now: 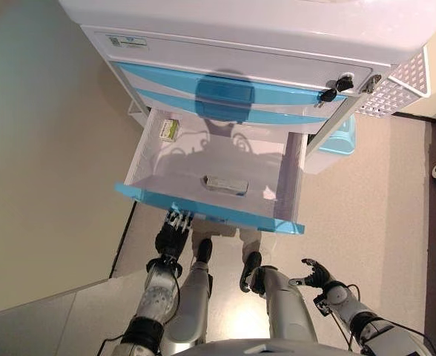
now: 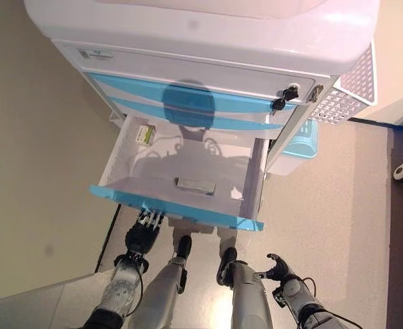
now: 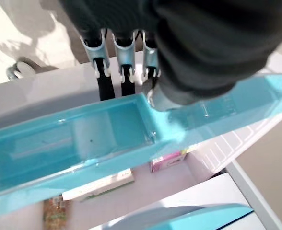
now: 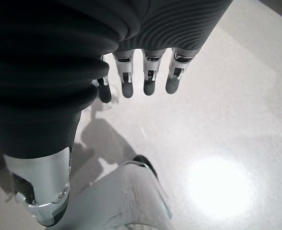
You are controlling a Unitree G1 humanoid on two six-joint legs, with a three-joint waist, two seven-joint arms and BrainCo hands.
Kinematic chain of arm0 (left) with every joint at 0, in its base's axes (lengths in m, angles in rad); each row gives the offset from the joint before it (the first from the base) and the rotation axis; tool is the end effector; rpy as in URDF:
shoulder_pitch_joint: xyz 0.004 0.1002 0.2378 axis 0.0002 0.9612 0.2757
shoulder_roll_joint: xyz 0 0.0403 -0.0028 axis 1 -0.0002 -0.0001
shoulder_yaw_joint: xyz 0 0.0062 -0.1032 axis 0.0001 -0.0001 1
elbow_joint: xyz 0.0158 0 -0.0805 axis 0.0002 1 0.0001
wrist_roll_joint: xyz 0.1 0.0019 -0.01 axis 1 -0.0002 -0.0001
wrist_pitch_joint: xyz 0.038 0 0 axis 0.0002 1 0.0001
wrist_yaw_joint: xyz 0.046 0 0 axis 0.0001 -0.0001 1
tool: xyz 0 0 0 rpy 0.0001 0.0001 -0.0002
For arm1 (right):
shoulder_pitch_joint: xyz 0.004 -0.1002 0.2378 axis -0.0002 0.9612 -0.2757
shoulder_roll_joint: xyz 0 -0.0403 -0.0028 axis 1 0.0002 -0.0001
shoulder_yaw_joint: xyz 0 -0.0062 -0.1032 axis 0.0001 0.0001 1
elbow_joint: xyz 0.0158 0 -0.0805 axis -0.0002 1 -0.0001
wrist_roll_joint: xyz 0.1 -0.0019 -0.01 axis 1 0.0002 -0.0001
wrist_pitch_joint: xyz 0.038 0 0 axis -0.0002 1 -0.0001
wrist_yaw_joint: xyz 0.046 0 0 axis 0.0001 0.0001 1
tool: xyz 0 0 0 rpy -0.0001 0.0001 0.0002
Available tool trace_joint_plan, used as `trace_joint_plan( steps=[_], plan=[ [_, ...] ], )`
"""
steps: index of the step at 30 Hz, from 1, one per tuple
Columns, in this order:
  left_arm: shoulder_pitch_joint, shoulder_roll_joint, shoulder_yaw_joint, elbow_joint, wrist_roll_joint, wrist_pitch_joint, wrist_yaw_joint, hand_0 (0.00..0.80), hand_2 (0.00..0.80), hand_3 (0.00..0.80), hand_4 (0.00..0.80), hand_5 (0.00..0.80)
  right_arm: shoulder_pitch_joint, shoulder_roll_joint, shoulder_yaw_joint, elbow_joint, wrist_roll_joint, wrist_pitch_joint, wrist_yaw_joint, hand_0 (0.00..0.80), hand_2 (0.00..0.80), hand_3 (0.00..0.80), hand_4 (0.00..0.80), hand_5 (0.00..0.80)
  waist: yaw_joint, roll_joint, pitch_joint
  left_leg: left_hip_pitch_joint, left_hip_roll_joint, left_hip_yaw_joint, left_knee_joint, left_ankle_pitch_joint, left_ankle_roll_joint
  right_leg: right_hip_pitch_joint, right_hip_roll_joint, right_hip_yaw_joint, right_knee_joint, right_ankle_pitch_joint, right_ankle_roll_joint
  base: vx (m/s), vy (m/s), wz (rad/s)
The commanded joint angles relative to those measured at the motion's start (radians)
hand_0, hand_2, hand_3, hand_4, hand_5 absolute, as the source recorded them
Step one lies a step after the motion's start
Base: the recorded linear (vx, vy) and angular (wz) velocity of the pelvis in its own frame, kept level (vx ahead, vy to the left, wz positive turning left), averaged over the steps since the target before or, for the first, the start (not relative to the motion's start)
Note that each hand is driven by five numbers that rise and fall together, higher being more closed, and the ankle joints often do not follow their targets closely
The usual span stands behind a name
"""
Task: Open the drawer and pick up the medicine
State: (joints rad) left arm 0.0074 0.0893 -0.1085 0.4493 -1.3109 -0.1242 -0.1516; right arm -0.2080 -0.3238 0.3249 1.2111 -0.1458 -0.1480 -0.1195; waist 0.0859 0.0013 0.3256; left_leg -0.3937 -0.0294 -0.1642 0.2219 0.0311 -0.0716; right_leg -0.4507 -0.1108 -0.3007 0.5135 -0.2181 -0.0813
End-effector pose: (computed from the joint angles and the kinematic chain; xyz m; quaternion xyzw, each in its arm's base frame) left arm 0.1792 0.1594 -0.0368 -0.5508 0.1149 0.0773 0.8230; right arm 0.1526 -0.2309 -0.0864 -0.3197 0.4035 0.0474 0.8560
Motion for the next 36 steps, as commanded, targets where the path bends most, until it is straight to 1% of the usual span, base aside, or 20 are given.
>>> trace_joint_plan(
  steps=[1,6,9,12,13,16,17,18,19,20,21,22,23,28,33,35,36],
  plan=[
    [0.067,0.074,0.08,-0.139,-0.036,-0.042,-0.046,0.8,0.8,0.8,0.8,0.8,0.043,-0.04,-0.004,0.014,-0.016,0.016,-0.007,0.0,0.0,0.0,0.0,0.0,0.024,0.004,-0.038,-0.011,-0.068,0.058,0.027,-0.018,0.111,0.04,-0.011,0.047,-0.021,0.125,0.094,0.0,0.0,0.0],
    [0.104,0.083,0.087,-0.119,-0.038,-0.026,-0.051,0.8,0.8,0.8,0.8,0.8,0.038,-0.052,-0.007,0.017,-0.024,0.017,-0.01,0.0,0.0,0.0,0.0,0.0,0.03,0.013,-0.044,-0.01,-0.068,0.06,0.021,-0.017,0.113,0.039,-0.01,0.049,-0.028,0.127,0.097,0.0,0.0,0.0],
    [0.136,0.088,0.103,-0.093,-0.039,-0.019,-0.049,0.8,0.8,0.8,0.8,0.8,0.04,-0.058,-0.012,0.01,-0.026,0.019,-0.01,0.0,0.0,0.0,0.0,0.0,0.032,0.016,-0.046,-0.008,-0.066,0.063,0.013,-0.015,0.113,0.039,-0.008,0.054,-0.036,0.13,0.099,0.0,0.0,0.0],
    [0.158,0.098,0.119,-0.052,-0.028,-0.008,-0.049,0.8,0.8,0.8,0.8,0.8,0.043,-0.062,-0.018,0.012,-0.022,0.02,-0.009,0.0,0.0,0.0,0.0,0.0,0.033,0.021,-0.051,-0.005,-0.063,0.069,0.007,-0.014,0.115,0.036,-0.006,0.057,-0.042,0.133,0.101,0.0,0.0,0.0],
    [0.159,0.102,0.123,-0.017,-0.016,-0.003,-0.051,0.8,0.8,0.8,0.8,0.8,0.044,-0.064,-0.019,0.012,-0.021,0.02,-0.009,0.0,0.0,0.0,0.0,0.0,0.032,0.023,-0.051,-0.004,-0.062,0.072,0.003,-0.014,0.116,0.035,-0.004,0.061,-0.045,0.135,0.102,0.0,0.0,0.0],
    [0.158,0.102,0.127,0.017,-0.008,0.004,-0.052,0.8,0.8,0.8,0.8,0.8,0.043,-0.065,-0.018,0.012,-0.021,0.021,-0.01,0.0,0.0,0.0,0.0,0.0,0.032,0.023,-0.05,-0.002,-0.06,0.074,-0.002,-0.012,0.116,0.034,-0.004,0.064,-0.049,0.138,0.104,0.004,0.005,-0.01],
    [0.158,0.103,0.133,0.048,0.004,0.005,-0.054,0.8,0.8,0.8,0.8,0.8,0.04,-0.068,-0.017,0.007,-0.019,0.019,-0.012,0.0,0.0,0.0,0.0,0.0,0.031,0.023,-0.051,-0.001,-0.059,0.077,-0.01,-0.01,0.117,0.033,-0.002,0.068,-0.054,0.141,0.104,0.008,0.008,-0.04],
    [0.158,0.103,0.133,0.048,0.004,0.005,-0.054,0.8,0.8,0.8,0.8,0.8,0.04,-0.068,-0.017,0.007,-0.019,0.019,-0.012,0.0,0.0,0.0,0.0,0.0,0.031,0.023,-0.051,-0.001,-0.059,0.078,-0.01,-0.01,0.117,0.033,-0.002,0.068,-0.054,0.141,0.104,0.003,0.023,-0.06],
    [0.155,0.108,0.136,0.083,0.023,0.002,-0.053,0.8,0.8,0.8,0.8,0.8,0.041,-0.069,-0.015,0.001,-0.017,0.018,-0.013,0.0,0.0,0.0,0.0,0.0,0.03,0.022,-0.051,-0.002,-0.058,0.082,-0.017,-0.006,0.117,0.032,0.0,0.071,-0.063,0.145,0.106,-0.001,0.014,-0.07],
    [0.155,0.108,0.136,0.083,0.023,0.002,-0.053,0.8,0.8,0.8,0.8,0.8,0.041,-0.069,-0.015,0.001,-0.017,0.018,-0.013,0.0,0.0,0.0,0.0,0.0,0.03,0.022,-0.051,-0.002,-0.058,0.082,-0.017,-0.006,0.117,0.032,0.0,0.071,-0.063,0.145,0.106,-0.006,0.027,-0.08],
    [0.145,0.112,0.14,0.128,0.056,-0.005,-0.045,0.245,0.245,0.245,0.245,0.245,0.039,-0.073,-0.009,-0.008,-0.014,0.015,-0.015,0.0,0.0,0.0,0.0,0.0,0.027,0.021,-0.051,-0.005,-0.058,0.085,-0.023,-0.002,0.118,0.028,0.002,0.074,-0.073,0.149,0.106,-0.005,0.013,-0.05],
    [0.145,0.112,0.141,0.129,0.056,-0.005,-0.046,0.201,0.201,0.201,0.201,0.201,0.039,-0.073,-0.009,-0.008,-0.014,0.015,-0.015,0.0,0.0,0.0,0.0,0.0,0.027,0.021,-0.051,-0.005,-0.058,0.085,-0.023,-0.002,0.118,0.028,0.002,0.074,-0.073,0.149,0.106,-0.008,0.031,-0.05],
    [0.138,0.118,0.146,0.163,0.086,-0.016,-0.035,0.0,0.0,0.0,0.0,0.0,0.037,-0.073,-0.006,-0.015,-0.008,0.012,-0.019,0.0,0.0,0.0,0.0,0.0,0.023,0.019,-0.05,-0.006,-0.058,0.088,-0.03,0.001,0.118,0.023,0.002,0.077,-0.079,0.153,0.107,-0.003,0.017,-0.04],
    [0.137,0.136,0.147,0.197,0.165,-0.028,-0.025,0.0,0.0,0.0,0.0,0.0,0.035,-0.076,0.0,-0.024,-0.003,0.01,-0.024,0.0,0.0,0.0,0.0,0.0,0.018,0.016,-0.046,-0.008,-0.058,0.093,-0.049,0.013,0.119,0.019,0.003,0.082,-0.096,0.162,0.109,-0.009,0.025,-0.04],
    [0.137,0.153,0.127,0.231,0.259,-0.034,-0.007,0.0,0.0,0.0,0.0,0.0,0.034,-0.083,0.01,-0.04,0.008,0.007,-0.024,0.0,0.0,0.0,0.0,0.0,0.009,0.011,-0.038,-0.015,-0.06,0.101,-0.059,0.022,0.121,0.018,0.005,0.086,-0.119,0.177,0.11,-0.007,0.034,-0.1],
    [0.131,0.164,0.118,0.291,0.331,-0.035,0.006,0.0,0.0,0.0,0.0,0.0,0.025,-0.089,0.015,-0.046,0.014,0.004,-0.025,0.0,0.0,0.0,0.0,0.0,0.003,0.009,-0.035,-0.019,-0.059,0.108,-0.06,0.023,0.123,0.012,0.007,0.094,-0.127,0.185,0.112,-0.009,0.047,-0.11],
    [0.131,0.164,0.118,0.292,0.331,-0.035,0.006,0.0,0.0,0.0,0.0,0.0,0.025,-0.089,0.015,-0.046,0.014,0.004,-0.024,0.0,0.0,0.0,0.0,0.0,0.003,0.009,-0.035,-0.019,-0.059,0.108,-0.06,0.023,0.123,0.012,0.007,0.094,-0.127,0.186,0.112,-0.007,0.036,-0.09]
  ],
)
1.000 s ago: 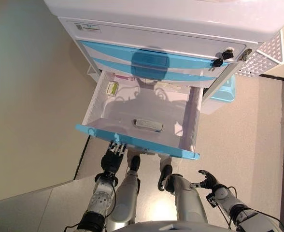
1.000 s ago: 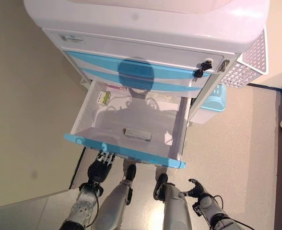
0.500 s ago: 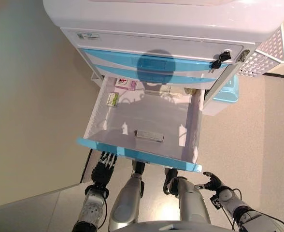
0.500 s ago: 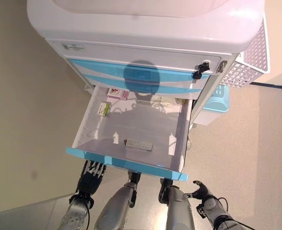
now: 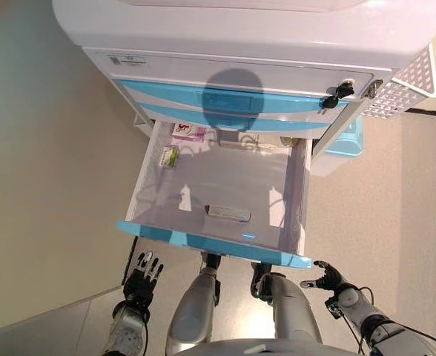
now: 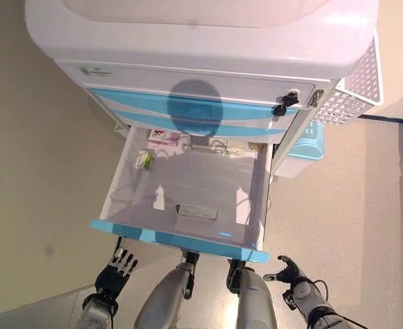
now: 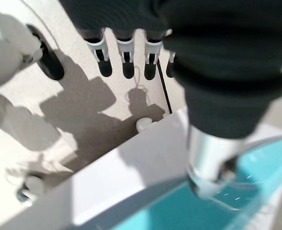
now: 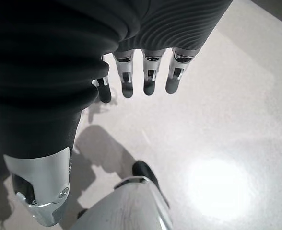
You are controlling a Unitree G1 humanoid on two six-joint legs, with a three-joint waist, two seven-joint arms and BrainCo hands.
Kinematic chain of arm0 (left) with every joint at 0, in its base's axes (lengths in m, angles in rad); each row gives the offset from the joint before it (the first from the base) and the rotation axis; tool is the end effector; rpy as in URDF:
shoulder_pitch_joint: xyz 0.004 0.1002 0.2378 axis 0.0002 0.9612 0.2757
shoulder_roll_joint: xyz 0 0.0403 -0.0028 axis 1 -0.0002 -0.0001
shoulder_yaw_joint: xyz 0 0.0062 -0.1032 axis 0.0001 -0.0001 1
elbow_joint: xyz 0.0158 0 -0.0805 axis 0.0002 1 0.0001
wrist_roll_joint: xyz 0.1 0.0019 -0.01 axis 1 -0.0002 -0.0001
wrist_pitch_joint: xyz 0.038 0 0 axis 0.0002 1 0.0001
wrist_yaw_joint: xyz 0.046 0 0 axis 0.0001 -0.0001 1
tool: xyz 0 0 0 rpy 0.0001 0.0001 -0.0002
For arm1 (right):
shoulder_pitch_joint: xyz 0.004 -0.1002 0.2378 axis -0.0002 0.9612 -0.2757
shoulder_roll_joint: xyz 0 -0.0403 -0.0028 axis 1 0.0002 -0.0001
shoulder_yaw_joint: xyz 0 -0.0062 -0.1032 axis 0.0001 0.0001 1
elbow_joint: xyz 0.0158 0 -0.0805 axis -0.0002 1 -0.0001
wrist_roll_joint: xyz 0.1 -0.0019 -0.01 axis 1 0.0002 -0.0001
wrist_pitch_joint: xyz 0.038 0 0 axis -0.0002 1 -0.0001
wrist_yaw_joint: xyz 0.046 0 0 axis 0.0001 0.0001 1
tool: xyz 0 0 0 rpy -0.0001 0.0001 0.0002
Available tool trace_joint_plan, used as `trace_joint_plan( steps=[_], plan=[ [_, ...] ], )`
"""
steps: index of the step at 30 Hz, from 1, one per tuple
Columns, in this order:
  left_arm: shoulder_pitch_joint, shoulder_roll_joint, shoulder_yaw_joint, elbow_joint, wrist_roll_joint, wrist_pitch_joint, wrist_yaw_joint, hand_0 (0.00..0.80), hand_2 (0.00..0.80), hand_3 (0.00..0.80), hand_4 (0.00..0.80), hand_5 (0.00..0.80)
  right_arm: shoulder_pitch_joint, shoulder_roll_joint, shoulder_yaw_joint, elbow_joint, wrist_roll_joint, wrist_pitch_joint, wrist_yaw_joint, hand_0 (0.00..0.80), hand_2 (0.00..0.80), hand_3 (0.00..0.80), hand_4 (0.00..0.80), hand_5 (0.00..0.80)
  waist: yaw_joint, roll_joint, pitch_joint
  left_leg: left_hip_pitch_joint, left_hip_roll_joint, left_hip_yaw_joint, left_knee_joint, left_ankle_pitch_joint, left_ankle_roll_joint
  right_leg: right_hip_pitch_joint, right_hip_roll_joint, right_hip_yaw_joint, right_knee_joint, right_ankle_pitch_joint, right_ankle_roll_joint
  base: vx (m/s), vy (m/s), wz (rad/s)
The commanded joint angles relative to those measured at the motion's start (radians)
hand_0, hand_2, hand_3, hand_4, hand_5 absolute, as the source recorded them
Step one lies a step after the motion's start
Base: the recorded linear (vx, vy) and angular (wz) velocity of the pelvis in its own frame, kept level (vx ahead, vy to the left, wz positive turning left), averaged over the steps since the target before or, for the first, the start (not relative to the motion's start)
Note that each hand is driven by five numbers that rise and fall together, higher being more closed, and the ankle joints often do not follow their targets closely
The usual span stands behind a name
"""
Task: Open the drawer and pick up the medicine
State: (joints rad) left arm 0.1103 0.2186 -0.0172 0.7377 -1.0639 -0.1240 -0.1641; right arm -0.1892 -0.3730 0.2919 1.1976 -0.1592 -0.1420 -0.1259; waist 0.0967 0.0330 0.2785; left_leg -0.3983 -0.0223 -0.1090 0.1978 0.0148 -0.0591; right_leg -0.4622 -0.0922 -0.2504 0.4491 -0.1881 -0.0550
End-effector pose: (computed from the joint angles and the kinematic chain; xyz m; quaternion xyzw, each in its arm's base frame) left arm 0.1141 0.2225 -0.0815 -0.3785 0.2503 0.1939 0.8697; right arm 0.1485 -0.2497 -0.0821 -0.3348 0.4083 0.0217 0.8490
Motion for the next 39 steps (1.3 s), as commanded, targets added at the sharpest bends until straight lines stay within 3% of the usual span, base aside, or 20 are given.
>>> trace_joint_plan(
  steps=[1,7,9,11,14,21,24,26,27,30,36,39],
  plan=[
    [0.024,0.037,0.027,0.018,0.099,-0.036,0.019,0.0,0.0,0.0,0.0,0.0,0.004,-0.04,0.05,-0.035,0.029,-0.002,-0.018,0.0,0.0,0.0,0.0,0.0,-0.01,-0.024,0.013,-0.015,-0.066,0.056,-0.035,0.038,0.111,0.022,-0.011,0.047,-0.066,0.157,0.086,-0.003,0.035,-0.08],
    [-0.036,0.036,0.08,0.228,0.218,-0.044,0.065,0.0,0.0,0.0,0.0,0.0,-0.013,-0.039,0.046,-0.001,0.028,0.004,-0.032,0.0,0.0,0.0,0.0,0.0,-0.02,-0.036,0.014,-0.019,-0.063,0.074,-0.035,0.037,0.111,0.018,-0.007,0.062,-0.085,0.168,0.086,-0.003,0.036,-0.12],
    [-0.099,0.047,0.118,0.43,0.374,-0.041,0.151,0.0,0.0,0.0,0.0,0.0,-0.03,-0.046,0.021,0.03,0.053,0.007,-0.051,0.0,0.0,0.0,0.0,0.0,-0.033,-0.053,0.013,-0.012,-0.054,0.094,-0.044,0.037,0.109,0.022,0.002,0.08,-0.109,0.185,0.088,-0.003,0.046,-0.1],
    [-0.139,0.059,0.103,0.526,0.527,-0.023,0.203,0.0,0.0,0.0,0.0,0.0,-0.048,-0.05,0.007,0.05,0.063,0.013,-0.073,0.0,0.0,0.0,0.0,0.0,-0.044,-0.067,0.01,0.001,-0.045,0.11,-0.062,0.039,0.108,0.03,0.009,0.097,-0.14,0.204,0.092,0.007,0.043,-0.3],
    [-0.17,0.081,0.079,0.616,0.743,0.012,0.241,0.0,0.0,0.0,0.0,0.0,-0.058,-0.067,-0.02,0.053,0.073,0.019,-0.087,0.0,0.0,0.0,0.0,0.0,-0.064,-0.094,-0.009,0.037,-0.033,0.146,-0.113,0.049,0.103,0.059,0.026,0.127,-0.209,0.238,0.107,0.035,0.05,-0.45],
    [-0.183,0.087,0.11,0.628,0.773,0.02,0.246,0.0,0.0,0.0,0.0,0.0,-0.038,-0.095,-0.112,-0.012,0.182,0.006,-0.066,0.0,0.0,0.0,0.0,0.0,-0.088,-0.135,-0.044,0.105,-0.027,0.202,-0.198,0.062,0.092,0.115,0.047,0.181,-0.323,0.289,0.135,0.052,0.045,-0.44],
    [-0.182,0.084,0.111,0.622,0.796,0.018,0.256,0.0,0.0,0.0,0.0,0.0,-0.026,-0.124,-0.139,-0.13,0.209,-0.006,-0.063,0.0,0.0,0.0,0.0,0.0,-0.099,-0.155,-0.054,0.121,-0.02,0.238,-0.213,0.059,0.089,0.122,0.051,0.217,-0.364,0.323,0.148,0.027,0.062,-0.4],
    [-0.179,0.082,0.113,0.6,0.828,0.012,0.285,0.0,0.0,0.0,0.0,0.0,0.028,-0.134,-0.189,-0.373,0.288,-0.034,-0.048,0.0,0.0,0.0,0.0,0.0,-0.112,-0.175,-0.062,0.144,-0.009,0.279,-0.224,0.05,0.086,0.133,0.057,0.256,-0.397,0.346,0.162,0.01,0.042,-0.61],
    [-0.18,0.082,0.112,0.6,0.828,0.012,0.285,0.0,0.0,0.0,0.0,0.0,0.029,-0.133,-0.19,-0.374,0.287,-0.033,-0.048,0.0,0.0,0.0,0.0,0.0,-0.111,-0.176,-0.065,0.141,-0.009,0.28,-0.224,0.052,0.086,0.129,0.057,0.258,-0.398,0.349,0.161,0.009,0.038,-0.97],
    [-0.173,0.076,0.085,0.571,0.893,0.006,0.308,0.0,0.0,0.0,0.0,0.0,0.111,-0.14,-0.233,-0.643,0.364,-0.079,-0.009,0.0,0.0,0.0,0.0,0.0,-0.121,-0.19,-0.075,0.16,-0.004,0.312,-0.23,0.047,0.082,0.142,0.061,0.286,-0.416,0.361,0.17,0.019,0.039,-0.48],
    [-0.147,0.077,0.092,0.56,0.955,0.013,0.313,0.0,0.0,0.0,0.0,0.0,0.268,-0.182,-0.284,-1.106,0.415,-0.124,0.104,0.0,0.0,0.0,0.0,0.0,-0.124,-0.189,-0.104,0.201,-0.006,0.32,-0.23,0.035,0.078,0.177,0.057,0.289,-0.419,0.349,0.174,0.051,0.023,-0.14],
    [-0.134,0.076,0.096,0.557,0.986,0.013,0.311,0.0,0.0,0.0,0.0,0.0,0.296,-0.217,-0.269,-1.247,0.395,-0.135,0.152,0.0,0.0,0.0,0.0,0.0,-0.118,-0.178,-0.117,0.225,-0.012,0.313,-0.232,0.026,0.078,0.202,0.05,0.278,-0.421,0.339,0.179,0.053,0.018,0.0]
  ],
)
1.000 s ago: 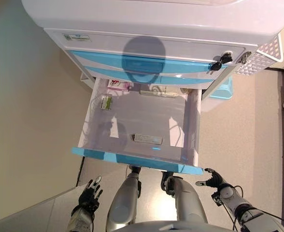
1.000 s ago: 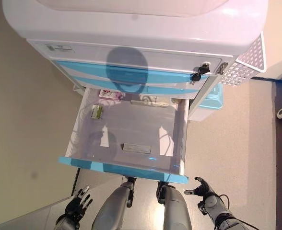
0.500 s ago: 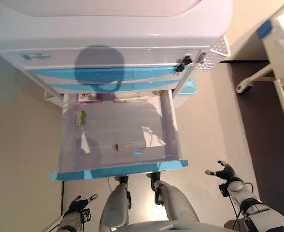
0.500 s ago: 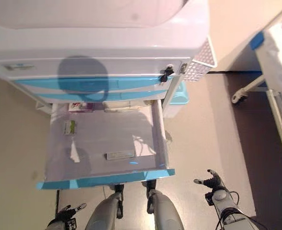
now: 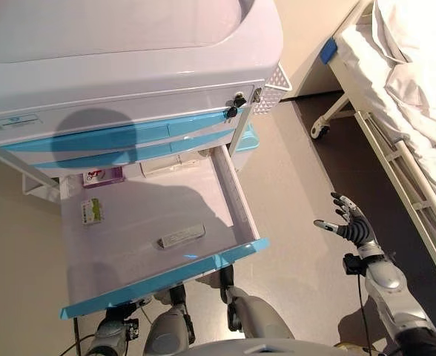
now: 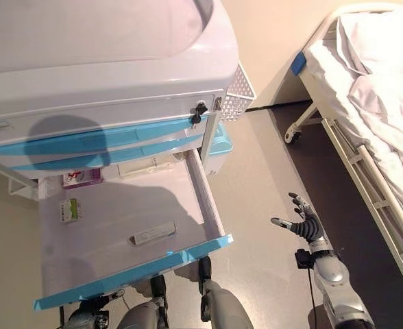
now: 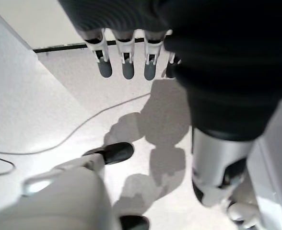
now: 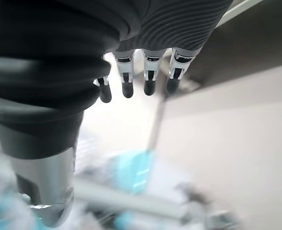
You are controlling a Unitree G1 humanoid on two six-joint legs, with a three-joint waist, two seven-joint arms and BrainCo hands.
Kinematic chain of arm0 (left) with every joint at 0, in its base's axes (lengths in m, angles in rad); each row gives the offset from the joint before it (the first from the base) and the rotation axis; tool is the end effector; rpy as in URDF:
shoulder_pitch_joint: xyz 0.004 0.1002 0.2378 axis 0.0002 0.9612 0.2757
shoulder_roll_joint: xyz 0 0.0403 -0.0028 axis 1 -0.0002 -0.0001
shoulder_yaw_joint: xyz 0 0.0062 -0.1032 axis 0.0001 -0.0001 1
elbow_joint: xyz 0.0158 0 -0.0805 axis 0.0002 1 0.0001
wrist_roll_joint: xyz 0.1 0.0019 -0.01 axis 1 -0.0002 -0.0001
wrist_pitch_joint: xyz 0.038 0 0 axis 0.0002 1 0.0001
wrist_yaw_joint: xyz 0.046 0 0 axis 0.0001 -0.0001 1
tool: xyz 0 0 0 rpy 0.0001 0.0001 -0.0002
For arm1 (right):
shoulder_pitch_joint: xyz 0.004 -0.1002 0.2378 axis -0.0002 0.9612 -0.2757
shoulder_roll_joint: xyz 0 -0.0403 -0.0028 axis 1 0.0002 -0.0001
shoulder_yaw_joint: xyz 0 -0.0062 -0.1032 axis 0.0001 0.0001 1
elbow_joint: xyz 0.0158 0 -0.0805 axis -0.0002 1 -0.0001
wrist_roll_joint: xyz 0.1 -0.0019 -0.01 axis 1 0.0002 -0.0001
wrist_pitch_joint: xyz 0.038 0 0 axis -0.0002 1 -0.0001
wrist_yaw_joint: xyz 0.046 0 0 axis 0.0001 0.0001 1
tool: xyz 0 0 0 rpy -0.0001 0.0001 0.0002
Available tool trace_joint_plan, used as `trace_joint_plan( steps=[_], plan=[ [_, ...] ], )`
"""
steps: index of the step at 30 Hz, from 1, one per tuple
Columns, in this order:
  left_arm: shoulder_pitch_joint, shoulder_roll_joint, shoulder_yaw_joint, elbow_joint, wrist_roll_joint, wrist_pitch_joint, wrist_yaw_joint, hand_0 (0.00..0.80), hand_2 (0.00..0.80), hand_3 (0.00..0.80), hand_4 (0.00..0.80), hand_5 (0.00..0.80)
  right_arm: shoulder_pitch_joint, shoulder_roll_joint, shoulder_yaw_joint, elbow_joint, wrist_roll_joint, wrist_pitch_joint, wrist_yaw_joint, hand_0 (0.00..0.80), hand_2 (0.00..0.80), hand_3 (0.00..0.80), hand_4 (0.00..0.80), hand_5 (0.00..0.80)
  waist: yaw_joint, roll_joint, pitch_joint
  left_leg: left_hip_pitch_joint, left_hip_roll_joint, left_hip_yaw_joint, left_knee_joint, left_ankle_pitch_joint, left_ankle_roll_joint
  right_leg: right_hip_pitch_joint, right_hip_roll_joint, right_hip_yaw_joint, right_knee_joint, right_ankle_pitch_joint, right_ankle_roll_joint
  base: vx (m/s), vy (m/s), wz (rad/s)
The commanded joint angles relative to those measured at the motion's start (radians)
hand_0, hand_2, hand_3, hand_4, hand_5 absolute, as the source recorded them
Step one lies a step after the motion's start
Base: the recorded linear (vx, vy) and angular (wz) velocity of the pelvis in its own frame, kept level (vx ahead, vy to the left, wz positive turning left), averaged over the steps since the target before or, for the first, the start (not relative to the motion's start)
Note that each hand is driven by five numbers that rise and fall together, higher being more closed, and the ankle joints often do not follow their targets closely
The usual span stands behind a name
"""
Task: Open the drawer and pick up the medicine
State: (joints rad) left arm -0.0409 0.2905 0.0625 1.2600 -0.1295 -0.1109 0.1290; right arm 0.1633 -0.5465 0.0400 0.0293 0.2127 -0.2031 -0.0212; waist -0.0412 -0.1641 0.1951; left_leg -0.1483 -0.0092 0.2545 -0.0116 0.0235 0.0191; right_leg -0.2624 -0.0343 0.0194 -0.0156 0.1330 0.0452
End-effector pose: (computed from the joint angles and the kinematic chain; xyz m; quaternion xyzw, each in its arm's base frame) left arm 0.0862 0.2553 -0.1034 0.0875 0.5036 0.1953 0.8370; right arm 0.1682 -0.2492 0.0452 -0.1631 0.0003 0.0103 0.9866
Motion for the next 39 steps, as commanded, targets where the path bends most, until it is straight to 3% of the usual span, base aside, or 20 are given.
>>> trace_joint_plan(
  steps=[1,8,16,26,39],
  plan=[
    [0.02,0.005,0.016,0.038,0.061,0.001,0.016,0.0,0.0,0.0,0.0,0.0,-0.055,-0.05,-0.011,-0.093,0.014,-0.071,0.052,0.0,0.0,0.0,0.0,0.0,0.022,0.019,-0.042,-0.025,-0.027,-0.051,-0.023,0.02,0.0,0.004,-0.01,0.006,0.043,0.018,0.079,0.043,0.016,0.05],
    [0.049,0.007,0.024,0.047,0.095,0.005,0.012,0.0,0.0,0.0,0.0,0.0,-0.142,-0.137,0.102,-0.177,-0.165,-0.062,0.07,0.0,0.0,0.0,0.0,0.0,0.058,0.021,-0.064,-0.003,-0.038,-0.078,-0.024,0.01,0.005,0.037,-0.018,-0.019,0.035,0.009,0.081,0.027,0.005,0.1],
    [0.077,0.019,0.019,0.066,0.12,0.011,0.013,0.0,0.0,0.0,0.0,0.0,-0.332,-0.141,0.315,-0.185,-0.229,-0.065,0.106,0.0,0.0,0.0,0.0,0.0,0.112,0.011,-0.066,-0.007,-0.048,-0.123,-0.031,0.018,0.012,0.048,-0.026,-0.059,0.042,-0.002,0.077,0.001,-0.013,0.19],
    [0.078,0.032,-0.004,0.06,0.103,0.013,0.019,0.0,0.0,0.0,0.0,0.0,-0.549,0.019,0.55,0.111,-0.338,-0.004,0.091,0.0,0.0,0.0,0.0,0.0,0.173,-0.001,-0.038,-0.037,-0.06,-0.181,-0.03,0.035,0.017,0.043,-0.033,-0.109,0.052,-0.011,0.07,-0.009,-0.024,0.25],
    [0.043,0.047,-0.027,0.064,0.086,0.02,0.042,0.0,0.0,0.0,0.0,0.0,-0.61,0.172,0.675,0.313,-0.44,0.036,0.087,0.0,0.0,0.0,0.0,0.0,0.202,-0.014,-0.003,-0.069,-0.06,-0.223,-0.037,0.057,0.013,0.025,-0.039,-0.146,0.061,-0.017,0.061,-0.008,-0.012,0.12]
  ],
)
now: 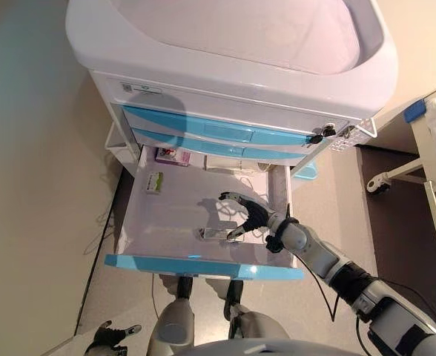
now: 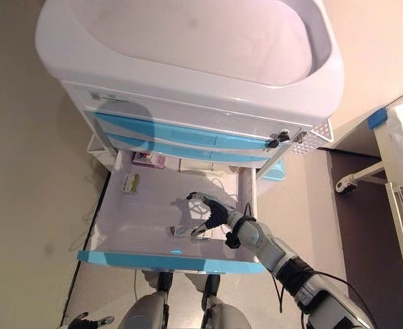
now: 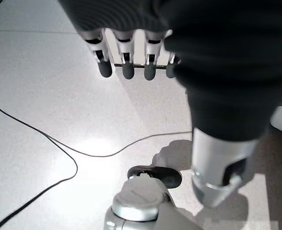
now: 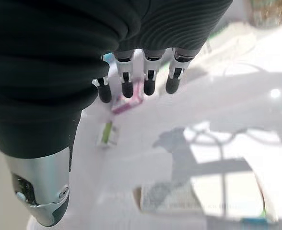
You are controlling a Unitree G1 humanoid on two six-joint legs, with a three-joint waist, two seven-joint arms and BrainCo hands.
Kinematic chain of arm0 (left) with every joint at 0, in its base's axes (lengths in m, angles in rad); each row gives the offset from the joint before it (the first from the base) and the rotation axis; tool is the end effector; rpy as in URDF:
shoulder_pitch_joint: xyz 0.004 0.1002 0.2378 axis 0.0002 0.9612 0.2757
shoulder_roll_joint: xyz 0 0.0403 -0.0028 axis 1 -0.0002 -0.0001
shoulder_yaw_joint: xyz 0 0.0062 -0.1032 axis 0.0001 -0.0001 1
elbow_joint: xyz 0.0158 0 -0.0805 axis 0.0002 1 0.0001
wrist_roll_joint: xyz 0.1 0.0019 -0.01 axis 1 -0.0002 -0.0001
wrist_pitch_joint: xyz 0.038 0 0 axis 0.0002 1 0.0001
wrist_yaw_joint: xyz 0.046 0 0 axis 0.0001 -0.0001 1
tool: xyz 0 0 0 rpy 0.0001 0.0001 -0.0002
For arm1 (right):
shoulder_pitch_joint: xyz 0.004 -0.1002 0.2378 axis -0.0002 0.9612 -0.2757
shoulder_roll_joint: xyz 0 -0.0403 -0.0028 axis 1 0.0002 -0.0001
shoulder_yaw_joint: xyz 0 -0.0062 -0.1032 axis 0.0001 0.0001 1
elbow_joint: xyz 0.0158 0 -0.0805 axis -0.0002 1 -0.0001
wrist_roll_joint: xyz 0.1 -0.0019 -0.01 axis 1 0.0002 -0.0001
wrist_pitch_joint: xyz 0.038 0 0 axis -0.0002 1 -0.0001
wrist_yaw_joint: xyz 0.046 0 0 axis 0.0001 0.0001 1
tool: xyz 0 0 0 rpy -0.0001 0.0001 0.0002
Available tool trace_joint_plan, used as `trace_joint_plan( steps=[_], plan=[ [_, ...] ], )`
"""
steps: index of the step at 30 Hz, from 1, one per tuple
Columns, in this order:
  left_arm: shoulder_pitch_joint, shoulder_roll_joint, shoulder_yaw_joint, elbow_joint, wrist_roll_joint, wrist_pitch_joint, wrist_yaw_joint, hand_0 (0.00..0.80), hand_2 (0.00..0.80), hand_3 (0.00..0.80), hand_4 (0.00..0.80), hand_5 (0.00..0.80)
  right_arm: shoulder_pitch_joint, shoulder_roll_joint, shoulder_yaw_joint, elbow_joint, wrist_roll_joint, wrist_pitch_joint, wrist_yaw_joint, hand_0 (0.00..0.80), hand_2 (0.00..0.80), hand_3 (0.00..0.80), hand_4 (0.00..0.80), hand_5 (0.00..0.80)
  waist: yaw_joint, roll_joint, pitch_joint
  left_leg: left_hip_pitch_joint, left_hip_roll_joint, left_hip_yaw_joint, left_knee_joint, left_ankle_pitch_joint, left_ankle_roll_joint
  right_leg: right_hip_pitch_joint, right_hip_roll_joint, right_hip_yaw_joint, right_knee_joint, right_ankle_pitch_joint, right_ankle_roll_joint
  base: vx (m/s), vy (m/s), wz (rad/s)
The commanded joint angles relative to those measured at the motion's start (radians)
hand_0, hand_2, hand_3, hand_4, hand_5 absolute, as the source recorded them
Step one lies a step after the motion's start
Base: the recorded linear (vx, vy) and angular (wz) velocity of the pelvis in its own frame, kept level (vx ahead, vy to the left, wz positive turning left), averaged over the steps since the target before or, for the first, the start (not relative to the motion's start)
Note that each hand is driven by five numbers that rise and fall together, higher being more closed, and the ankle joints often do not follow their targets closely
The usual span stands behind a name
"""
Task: Open the drawer and pick up the medicine
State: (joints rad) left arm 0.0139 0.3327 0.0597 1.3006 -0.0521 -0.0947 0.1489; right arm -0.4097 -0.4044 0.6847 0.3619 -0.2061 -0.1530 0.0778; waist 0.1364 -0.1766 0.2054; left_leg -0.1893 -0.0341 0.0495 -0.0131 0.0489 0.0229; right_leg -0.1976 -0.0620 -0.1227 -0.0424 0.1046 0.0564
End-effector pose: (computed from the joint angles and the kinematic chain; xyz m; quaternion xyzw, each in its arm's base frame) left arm 0.0580 0.2703 -0.1043 0.1409 0.5481 0.1954 0.8010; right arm 0.2471 -0.1150 0.0374 -0.3801 -0.0426 0.3515 0.8545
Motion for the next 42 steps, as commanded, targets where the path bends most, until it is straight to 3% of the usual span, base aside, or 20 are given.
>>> trace_joint_plan(
  steps=[1,11,13,17,26,35,36,37,38,42],
  plan=[
    [-0.012,0.006,-0.024,0.024,0.008,0.004,0.022,0.0,0.0,0.0,0.0,0.0,-0.038,0.031,0.031,-0.019,-0.022,-0.015,-0.012,0.0,0.0,0.0,0.0,0.0,0.024,-0.002,-0.014,-0.028,-0.035,-0.018,-0.035,0.032,0.009,-0.039,-0.012,-0.004,0.088,0.011,0.05,0.0,0.0,0.0],
    [-0.025,-0.009,-0.049,0.022,-0.008,0.002,0.035,0.0,0.0,0.0,0.0,0.0,-0.06,0.113,0.083,0.132,-0.11,0.006,-0.049,0.0,0.0,0.0,0.0,0.0,0.027,0.002,-0.004,-0.033,-0.034,-0.021,-0.038,0.034,0.009,-0.046,-0.01,-0.004,0.088,0.012,0.048,0.0,0.0,0.0],
    [-0.035,-0.014,-0.067,0.016,-0.017,0.001,0.042,0.0,0.0,0.0,0.0,0.0,-0.087,0.143,0.099,0.196,-0.168,0.019,-0.079,0.0,0.0,0.0,0.0,0.0,0.028,0.006,0.002,-0.039,-0.034,-0.023,-0.036,0.036,0.009,-0.051,-0.01,-0.004,0.088,0.015,0.048,0.0,0.0,0.0],
    [-0.044,-0.026,-0.102,0.013,-0.029,-0.002,0.05,0.0,0.0,0.0,0.0,0.0,-0.086,0.225,0.08,0.39,-0.121,0.044,-0.131,0.0,0.0,0.0,0.0,0.0,0.035,0.02,0.006,-0.05,-0.035,-0.033,-0.034,0.041,0.009,-0.057,-0.013,-0.012,0.086,0.017,0.047,-0.005,-0.003,0.06],
    [-0.056,-0.049,-0.141,0.017,-0.043,-0.004,0.073,0.0,0.0,0.0,0.0,0.0,-0.102,0.261,0.028,0.487,-0.088,0.054,-0.222,0.0,0.0,0.0,0.0,0.0,0.039,0.039,0.019,-0.063,-0.038,-0.038,-0.033,0.046,0.011,-0.067,-0.017,-0.014,0.084,0.024,0.047,-0.001,0.006,0.05],
    [-0.068,-0.068,-0.172,0.017,-0.054,-0.007,0.089,0.0,0.0,0.0,0.0,0.0,-0.138,0.263,0.048,0.55,-0.174,0.072,-0.268,0.0,0.0,0.0,0.0,0.0,0.038,0.046,0.026,-0.07,-0.04,-0.042,-0.037,0.05,0.01,-0.077,-0.018,-0.017,0.081,0.028,0.047,0.0,0.0,0.0],
    [-0.069,-0.069,-0.175,0.016,-0.053,-0.009,0.09,0.0,0.0,0.0,0.0,0.0,-0.147,0.264,0.058,0.568,-0.207,0.076,-0.273,0.323,0.323,0.323,0.323,0.323,0.039,0.047,0.027,-0.071,-0.04,-0.044,-0.038,0.05,0.01,-0.077,-0.019,-0.018,0.081,0.028,0.047,0.0,0.0,0.0],
    [-0.07,-0.07,-0.177,0.017,-0.053,-0.008,0.089,0.0,0.0,0.0,0.0,0.0,-0.157,0.263,0.071,0.58,-0.24,0.081,-0.275,0.747,0.747,0.747,0.747,0.747,0.04,0.047,0.028,-0.072,-0.04,-0.046,-0.039,0.051,0.009,-0.076,-0.019,-0.019,0.081,0.029,0.047,0.0,0.0,0.0],
    [-0.072,-0.07,-0.182,0.014,-0.055,-0.01,0.089,0.0,0.0,0.0,0.0,0.0,-0.171,0.258,0.088,0.589,-0.286,0.084,-0.279,0.8,0.8,0.8,0.8,0.8,0.04,0.047,0.03,-0.073,-0.04,-0.047,-0.04,0.051,0.009,-0.077,-0.019,-0.02,0.081,0.029,0.047,0.0,0.0,0.0],
    [-0.076,-0.068,-0.188,0.01,-0.059,-0.016,0.083,0.0,0.0,0.0,0.0,0.0,-0.19,0.259,0.119,0.598,-0.349,0.087,-0.268,0.8,0.8,0.8,0.8,0.8,0.04,0.044,0.034,-0.076,-0.04,-0.051,-0.04,0.051,0.008,-0.08,-0.019,-0.017,0.083,0.029,0.047,-0.001,-0.002,0.01]
  ],
)
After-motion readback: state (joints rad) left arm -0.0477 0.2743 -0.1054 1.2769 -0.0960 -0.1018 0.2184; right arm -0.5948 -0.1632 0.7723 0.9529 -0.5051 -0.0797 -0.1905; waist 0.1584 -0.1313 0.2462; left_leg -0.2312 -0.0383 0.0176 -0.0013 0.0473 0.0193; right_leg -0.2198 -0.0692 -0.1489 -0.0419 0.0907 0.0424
